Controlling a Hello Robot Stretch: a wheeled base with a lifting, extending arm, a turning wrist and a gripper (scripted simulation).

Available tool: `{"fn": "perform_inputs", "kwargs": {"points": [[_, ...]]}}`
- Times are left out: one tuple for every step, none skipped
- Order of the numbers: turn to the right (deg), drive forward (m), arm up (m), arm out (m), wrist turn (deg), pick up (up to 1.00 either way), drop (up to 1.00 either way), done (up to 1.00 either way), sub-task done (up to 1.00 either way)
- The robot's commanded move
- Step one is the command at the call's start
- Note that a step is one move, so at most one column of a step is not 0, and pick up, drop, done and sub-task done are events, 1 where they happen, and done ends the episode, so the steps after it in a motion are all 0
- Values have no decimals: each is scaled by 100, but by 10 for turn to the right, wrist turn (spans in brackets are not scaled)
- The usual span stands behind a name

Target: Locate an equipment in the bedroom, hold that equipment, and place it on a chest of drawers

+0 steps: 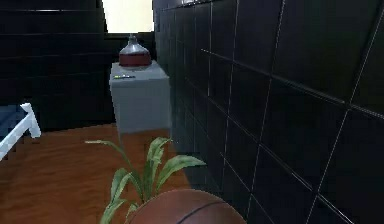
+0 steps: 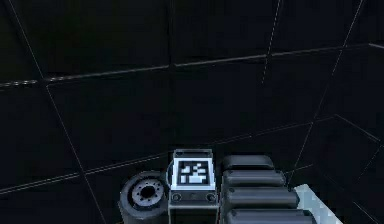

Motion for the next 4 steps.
{"fn": "perform_inputs", "kwargs": {"points": [[450,0,0,0,0,0,0,0,0],[300,0,0,0,0,0,0,0,0],[0,0,0,26,0,0,0,0,0],[0,0,0,0,450,0,0,0,0]]}}
